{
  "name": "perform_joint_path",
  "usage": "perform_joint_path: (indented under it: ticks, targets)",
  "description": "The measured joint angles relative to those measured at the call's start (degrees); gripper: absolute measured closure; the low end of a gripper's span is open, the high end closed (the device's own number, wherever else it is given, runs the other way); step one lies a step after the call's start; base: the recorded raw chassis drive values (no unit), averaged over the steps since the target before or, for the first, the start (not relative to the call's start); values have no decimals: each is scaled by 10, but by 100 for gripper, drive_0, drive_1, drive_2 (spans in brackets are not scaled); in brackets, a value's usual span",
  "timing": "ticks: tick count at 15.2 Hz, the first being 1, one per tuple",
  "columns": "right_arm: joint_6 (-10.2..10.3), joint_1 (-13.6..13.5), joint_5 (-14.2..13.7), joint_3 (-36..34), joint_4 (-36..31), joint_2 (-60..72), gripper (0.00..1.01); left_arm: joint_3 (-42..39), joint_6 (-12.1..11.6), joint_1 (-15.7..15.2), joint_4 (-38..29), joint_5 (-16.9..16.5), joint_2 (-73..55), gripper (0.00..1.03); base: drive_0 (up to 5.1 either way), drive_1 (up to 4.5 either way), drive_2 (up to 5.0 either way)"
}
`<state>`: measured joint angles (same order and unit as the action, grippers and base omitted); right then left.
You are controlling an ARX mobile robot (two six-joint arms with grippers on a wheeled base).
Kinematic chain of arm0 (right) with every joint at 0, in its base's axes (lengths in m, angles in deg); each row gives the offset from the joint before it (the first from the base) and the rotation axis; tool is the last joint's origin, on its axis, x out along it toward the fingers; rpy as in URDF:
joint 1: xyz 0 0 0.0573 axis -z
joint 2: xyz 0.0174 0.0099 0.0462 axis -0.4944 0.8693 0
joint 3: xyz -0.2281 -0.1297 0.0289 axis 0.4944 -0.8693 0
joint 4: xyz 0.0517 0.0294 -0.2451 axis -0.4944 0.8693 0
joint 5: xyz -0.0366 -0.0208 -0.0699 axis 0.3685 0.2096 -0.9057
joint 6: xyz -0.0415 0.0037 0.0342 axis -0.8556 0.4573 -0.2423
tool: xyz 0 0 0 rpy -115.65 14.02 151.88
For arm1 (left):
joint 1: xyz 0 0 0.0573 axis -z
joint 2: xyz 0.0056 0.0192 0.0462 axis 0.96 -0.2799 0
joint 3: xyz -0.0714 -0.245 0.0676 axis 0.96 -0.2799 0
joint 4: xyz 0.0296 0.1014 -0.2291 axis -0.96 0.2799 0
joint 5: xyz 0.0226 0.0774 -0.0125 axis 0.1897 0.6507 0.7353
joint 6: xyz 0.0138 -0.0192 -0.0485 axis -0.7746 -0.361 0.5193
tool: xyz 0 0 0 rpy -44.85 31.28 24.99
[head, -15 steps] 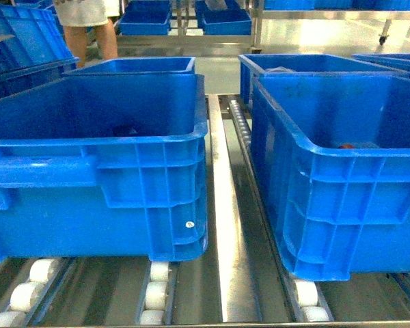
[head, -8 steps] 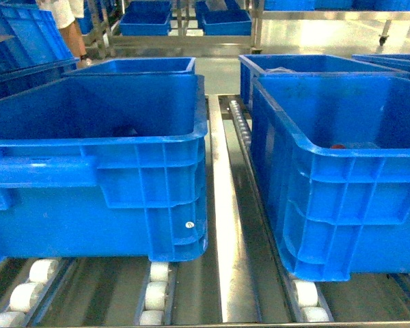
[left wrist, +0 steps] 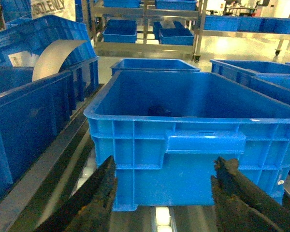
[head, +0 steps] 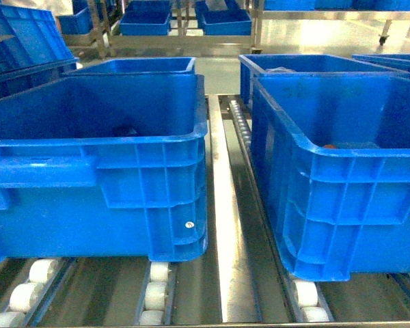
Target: Sort blue parts and orange caps into right shelf containers
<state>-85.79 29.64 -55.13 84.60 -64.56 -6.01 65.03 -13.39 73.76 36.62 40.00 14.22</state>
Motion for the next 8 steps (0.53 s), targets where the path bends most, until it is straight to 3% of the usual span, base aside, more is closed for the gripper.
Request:
perform_joint_path:
  ticks: [3, 4, 8]
  targets:
    - [0, 0, 0, 0, 0, 0, 13, 0, 0, 0, 0, 0, 0, 9, 0, 0, 0]
    - [0, 0, 0, 0, 0, 0, 4, 0, -1, 0, 0, 0, 0, 3, 0, 0, 0]
    - [0, 0, 0, 0, 0, 0, 3, 0, -1, 0, 0, 0, 0, 5, 0, 0, 0]
